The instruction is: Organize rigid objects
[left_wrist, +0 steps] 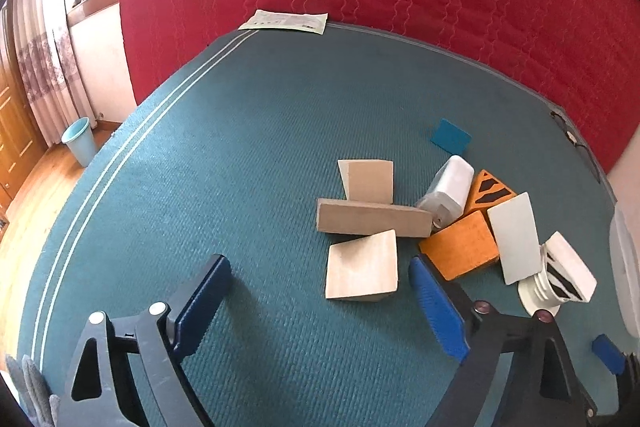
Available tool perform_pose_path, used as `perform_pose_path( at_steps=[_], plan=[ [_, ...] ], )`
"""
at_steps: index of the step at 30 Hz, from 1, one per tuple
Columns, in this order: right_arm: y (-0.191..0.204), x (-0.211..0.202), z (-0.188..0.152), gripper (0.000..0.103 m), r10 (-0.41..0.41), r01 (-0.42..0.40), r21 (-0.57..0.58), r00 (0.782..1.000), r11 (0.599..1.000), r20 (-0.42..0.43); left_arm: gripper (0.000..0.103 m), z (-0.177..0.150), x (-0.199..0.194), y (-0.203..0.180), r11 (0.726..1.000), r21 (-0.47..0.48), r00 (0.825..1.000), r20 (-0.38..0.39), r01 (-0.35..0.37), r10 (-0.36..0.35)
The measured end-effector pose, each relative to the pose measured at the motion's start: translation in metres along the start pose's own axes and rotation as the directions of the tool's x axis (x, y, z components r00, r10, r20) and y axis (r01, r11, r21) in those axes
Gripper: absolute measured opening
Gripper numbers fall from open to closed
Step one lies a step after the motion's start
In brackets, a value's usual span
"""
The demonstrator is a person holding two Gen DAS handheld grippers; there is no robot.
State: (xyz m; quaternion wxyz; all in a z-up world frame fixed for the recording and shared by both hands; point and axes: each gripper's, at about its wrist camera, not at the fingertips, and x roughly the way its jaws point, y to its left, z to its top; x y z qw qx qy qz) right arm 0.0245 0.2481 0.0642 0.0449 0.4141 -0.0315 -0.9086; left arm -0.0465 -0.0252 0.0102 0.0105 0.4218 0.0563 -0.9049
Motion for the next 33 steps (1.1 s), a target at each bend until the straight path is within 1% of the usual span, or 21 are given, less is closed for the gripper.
perform_pose_path(
  at_steps=[3,7,11,13,17,20,22,24,26,28,31,33],
  plan=[
    [0.0,0.0,0.0,0.097,0.0,0.0,0.0,1.0,1.0,0.001,0.093,-0.002,-0.002,0.0,0.999,0.02,0.999,0.004,-0.045,0.045],
    [-0.001,0.0,0.0,0.097,0.003,-0.003,0.001,1.0,1.0,0.004,0.093,-0.004,-0.007,0.005,0.997,0.03,0.997,0.01,-0.074,0.073],
    [-0.001,-0.001,0.0,0.097,0.003,-0.003,0.001,1.0,1.0,0.003,0.094,-0.003,-0.008,0.016,0.992,0.025,0.992,0.013,-0.126,0.125],
    [-0.001,0.0,0.0,0.097,0.004,-0.004,0.002,1.0,1.0,0.003,0.094,-0.004,-0.01,0.02,0.99,0.021,0.99,0.008,-0.139,0.139],
    [0.0,-0.001,0.0,0.097,0.003,-0.003,0.001,1.0,1.0,0.004,0.094,-0.008,-0.016,0.027,0.981,0.027,0.981,0.013,-0.194,0.193],
    [0.0,-0.001,0.0,0.097,0.004,-0.004,0.002,1.0,1.0,0.005,0.094,-0.009,-0.016,0.034,0.973,0.011,0.973,0.01,-0.229,0.229],
    [0.0,-0.001,0.0,0.097,0.004,-0.004,0.003,1.0,1.0,0.005,0.094,-0.008,-0.015,0.036,0.974,-0.008,0.974,0.0,-0.225,0.225],
    [0.0,-0.001,0.0,0.097,0.006,-0.006,0.004,1.0,1.0,0.006,0.094,-0.008,-0.016,0.034,0.98,-0.018,0.98,0.002,-0.2,0.2],
    [0.0,-0.001,0.0,0.097,0.007,-0.008,0.005,1.0,1.0,0.008,0.094,-0.008,-0.018,0.025,0.985,-0.004,0.985,0.011,-0.171,0.171],
    [0.001,-0.001,0.001,0.097,0.007,-0.008,0.005,1.0,1.0,0.008,0.095,-0.008,-0.017,0.017,0.987,0.02,0.987,0.02,-0.159,0.159],
    [0.0,-0.001,0.001,0.097,0.008,-0.008,0.005,1.0,1.0,0.008,0.095,-0.006,-0.011,0.009,0.985,0.048,0.986,0.022,-0.166,0.165],
    [0.0,-0.001,0.0,0.097,0.008,-0.008,0.005,1.0,1.0,0.008,0.095,-0.005,-0.008,0.01,0.986,0.043,0.987,0.018,-0.161,0.16]
  ],
)
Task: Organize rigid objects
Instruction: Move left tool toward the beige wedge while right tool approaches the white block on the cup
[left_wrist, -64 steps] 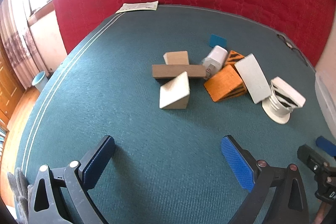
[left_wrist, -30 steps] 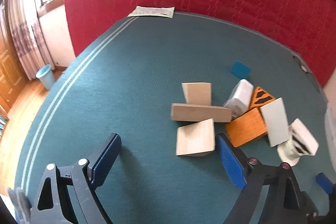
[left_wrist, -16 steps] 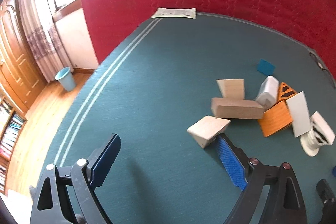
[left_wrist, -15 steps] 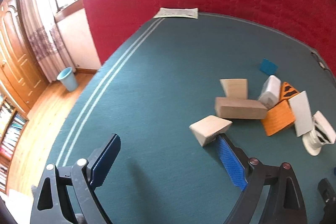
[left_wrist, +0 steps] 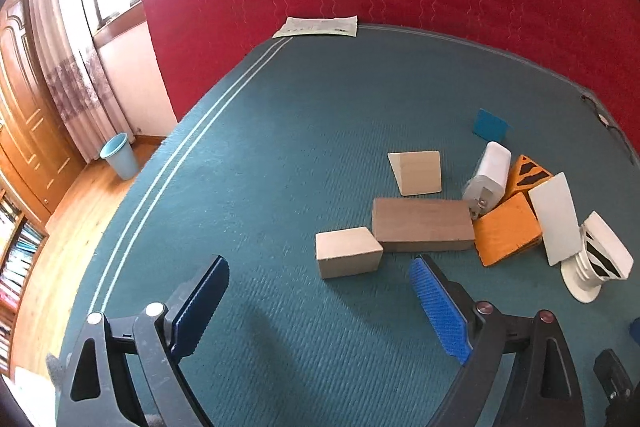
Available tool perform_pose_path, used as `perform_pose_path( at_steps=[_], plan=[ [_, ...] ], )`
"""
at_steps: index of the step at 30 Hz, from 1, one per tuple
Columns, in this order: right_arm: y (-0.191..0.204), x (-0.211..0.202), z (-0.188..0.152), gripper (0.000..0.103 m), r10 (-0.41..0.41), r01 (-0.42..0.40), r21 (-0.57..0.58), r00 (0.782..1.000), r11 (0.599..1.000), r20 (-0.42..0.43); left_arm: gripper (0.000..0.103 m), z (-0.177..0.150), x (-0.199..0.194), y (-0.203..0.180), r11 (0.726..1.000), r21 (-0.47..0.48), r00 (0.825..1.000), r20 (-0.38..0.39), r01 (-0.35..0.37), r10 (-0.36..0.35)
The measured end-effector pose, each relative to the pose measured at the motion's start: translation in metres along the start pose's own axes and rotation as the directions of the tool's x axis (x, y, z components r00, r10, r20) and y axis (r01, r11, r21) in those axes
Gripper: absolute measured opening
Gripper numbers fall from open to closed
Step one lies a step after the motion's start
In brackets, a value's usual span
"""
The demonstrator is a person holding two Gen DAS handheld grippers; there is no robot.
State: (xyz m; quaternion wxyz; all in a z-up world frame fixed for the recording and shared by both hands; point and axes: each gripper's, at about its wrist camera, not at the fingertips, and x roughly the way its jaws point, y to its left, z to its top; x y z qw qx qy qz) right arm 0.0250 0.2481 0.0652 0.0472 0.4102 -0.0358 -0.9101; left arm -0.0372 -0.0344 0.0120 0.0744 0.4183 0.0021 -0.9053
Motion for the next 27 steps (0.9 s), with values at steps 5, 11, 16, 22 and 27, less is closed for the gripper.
perform_pose_path(
  at_steps=[5,11,16,22,27],
  plan=[
    [0.001,0.001,0.001,0.097,-0.005,0.005,-0.003,1.0,1.0,-0.001,0.083,0.001,0.007,0.009,0.999,-0.029,1.0,-0.006,0.018,-0.019],
    [0.001,0.001,0.001,0.097,-0.004,0.004,-0.003,1.0,1.0,0.0,0.063,0.003,0.006,0.016,0.999,-0.047,1.0,0.006,0.019,-0.019],
    [0.001,0.0,0.001,0.096,-0.001,0.001,-0.003,1.0,1.0,0.0,0.05,0.001,0.004,0.012,0.999,-0.034,0.999,0.015,0.031,-0.031],
    [-0.001,-0.001,0.007,0.071,0.039,-0.038,0.03,0.999,0.999,-0.01,0.042,-0.004,-0.002,0.005,0.997,-0.011,0.997,0.027,0.071,-0.071],
    [0.0,-0.006,0.02,0.066,0.063,-0.063,0.039,0.998,0.997,0.003,0.042,-0.01,-0.007,0.003,0.996,-0.004,0.996,0.028,0.09,-0.09]
  ],
)
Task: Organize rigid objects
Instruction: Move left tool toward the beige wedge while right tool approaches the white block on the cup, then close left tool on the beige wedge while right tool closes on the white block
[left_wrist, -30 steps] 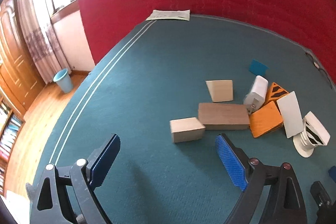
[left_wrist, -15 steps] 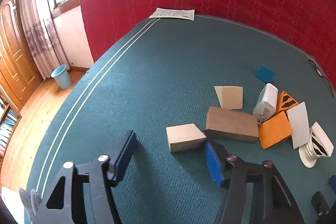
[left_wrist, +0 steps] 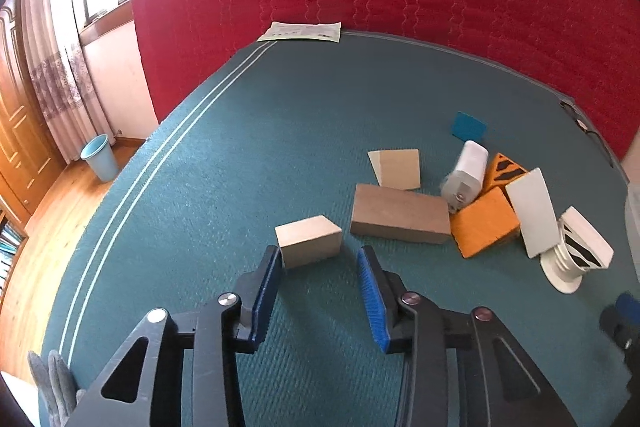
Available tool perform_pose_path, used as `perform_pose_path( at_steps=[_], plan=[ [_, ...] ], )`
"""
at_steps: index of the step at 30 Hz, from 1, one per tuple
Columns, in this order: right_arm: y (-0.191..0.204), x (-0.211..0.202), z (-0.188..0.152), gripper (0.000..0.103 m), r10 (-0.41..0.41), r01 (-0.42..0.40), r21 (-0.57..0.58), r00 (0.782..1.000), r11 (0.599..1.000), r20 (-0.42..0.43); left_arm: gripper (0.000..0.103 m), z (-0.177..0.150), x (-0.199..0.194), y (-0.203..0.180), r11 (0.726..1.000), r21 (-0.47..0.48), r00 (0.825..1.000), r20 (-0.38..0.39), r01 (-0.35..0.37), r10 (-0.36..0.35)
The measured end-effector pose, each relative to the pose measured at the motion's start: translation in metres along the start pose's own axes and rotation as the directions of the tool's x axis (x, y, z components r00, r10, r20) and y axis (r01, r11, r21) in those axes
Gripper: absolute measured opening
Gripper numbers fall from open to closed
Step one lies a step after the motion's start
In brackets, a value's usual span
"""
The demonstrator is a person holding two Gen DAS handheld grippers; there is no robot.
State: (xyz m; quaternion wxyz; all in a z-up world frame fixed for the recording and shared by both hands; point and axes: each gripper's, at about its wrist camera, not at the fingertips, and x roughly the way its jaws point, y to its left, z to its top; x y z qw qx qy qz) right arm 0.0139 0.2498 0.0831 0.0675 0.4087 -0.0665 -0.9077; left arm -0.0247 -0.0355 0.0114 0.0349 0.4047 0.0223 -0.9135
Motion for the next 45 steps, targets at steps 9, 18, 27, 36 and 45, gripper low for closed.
perform_pose_path(
  at_steps=[9,18,27,36,45],
  plan=[
    [0.024,-0.009,0.025,0.062,0.001,0.004,-0.077,0.998,0.997,0.068,0.042,-0.002,-0.001,0.006,1.0,-0.016,1.0,0.001,0.021,-0.021],
    [0.029,0.008,0.043,0.06,0.009,-0.003,-0.099,0.998,0.995,0.058,0.058,0.005,0.005,0.011,0.997,-0.059,0.999,0.004,0.054,-0.054],
    [0.033,0.031,0.041,0.04,-0.001,0.002,-0.106,1.0,0.994,0.008,0.069,0.008,0.008,0.015,0.993,-0.099,0.998,0.012,0.061,-0.06],
    [0.035,0.026,0.04,0.037,0.001,0.004,-0.101,0.999,0.995,0.049,0.037,0.009,0.008,0.021,0.989,-0.12,0.996,0.026,0.084,-0.081],
    [0.019,-0.005,0.037,0.031,0.032,-0.029,-0.033,0.994,0.999,0.106,0.036,0.004,0.0,0.013,0.992,-0.087,0.995,0.025,0.094,-0.092]
  ],
)
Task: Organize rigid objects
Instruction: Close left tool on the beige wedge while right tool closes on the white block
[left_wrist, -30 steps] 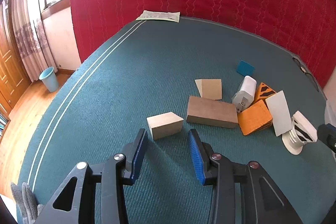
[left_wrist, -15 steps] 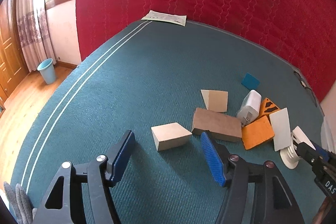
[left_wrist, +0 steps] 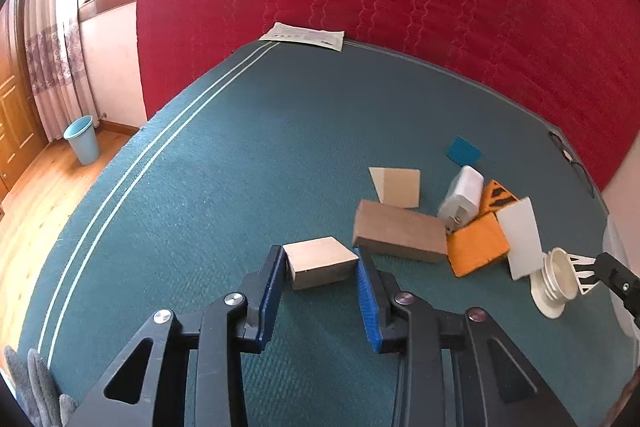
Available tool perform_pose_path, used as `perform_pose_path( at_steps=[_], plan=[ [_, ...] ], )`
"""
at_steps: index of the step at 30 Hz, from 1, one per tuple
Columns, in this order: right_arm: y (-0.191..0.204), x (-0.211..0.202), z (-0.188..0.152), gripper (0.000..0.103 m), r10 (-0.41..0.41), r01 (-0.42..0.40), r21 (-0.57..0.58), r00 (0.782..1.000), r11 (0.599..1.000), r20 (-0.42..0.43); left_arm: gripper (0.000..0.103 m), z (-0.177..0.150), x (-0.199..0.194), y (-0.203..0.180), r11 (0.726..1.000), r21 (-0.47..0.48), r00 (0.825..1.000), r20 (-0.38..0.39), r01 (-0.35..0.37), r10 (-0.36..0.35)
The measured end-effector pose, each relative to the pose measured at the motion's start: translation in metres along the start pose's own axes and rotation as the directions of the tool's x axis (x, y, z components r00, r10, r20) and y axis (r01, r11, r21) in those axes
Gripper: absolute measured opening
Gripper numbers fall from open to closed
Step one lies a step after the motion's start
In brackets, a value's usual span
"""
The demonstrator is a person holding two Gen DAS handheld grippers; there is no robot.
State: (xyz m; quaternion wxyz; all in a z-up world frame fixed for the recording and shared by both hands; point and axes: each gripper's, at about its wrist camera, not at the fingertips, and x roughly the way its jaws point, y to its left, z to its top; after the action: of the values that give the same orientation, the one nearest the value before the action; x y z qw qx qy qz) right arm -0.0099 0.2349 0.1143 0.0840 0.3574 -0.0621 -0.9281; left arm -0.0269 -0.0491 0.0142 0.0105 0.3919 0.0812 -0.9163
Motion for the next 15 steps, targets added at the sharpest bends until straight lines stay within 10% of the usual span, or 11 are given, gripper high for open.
perform_pose_path(
  at_steps=[15],
  plan=[
    [-0.031,-0.028,-0.042,0.031,0.015,-0.011,0.074,0.999,0.997,-0.052,0.037,-0.017,-0.018,-0.029,0.995,0.094,0.999,-0.019,0.038,-0.036]
  ],
)
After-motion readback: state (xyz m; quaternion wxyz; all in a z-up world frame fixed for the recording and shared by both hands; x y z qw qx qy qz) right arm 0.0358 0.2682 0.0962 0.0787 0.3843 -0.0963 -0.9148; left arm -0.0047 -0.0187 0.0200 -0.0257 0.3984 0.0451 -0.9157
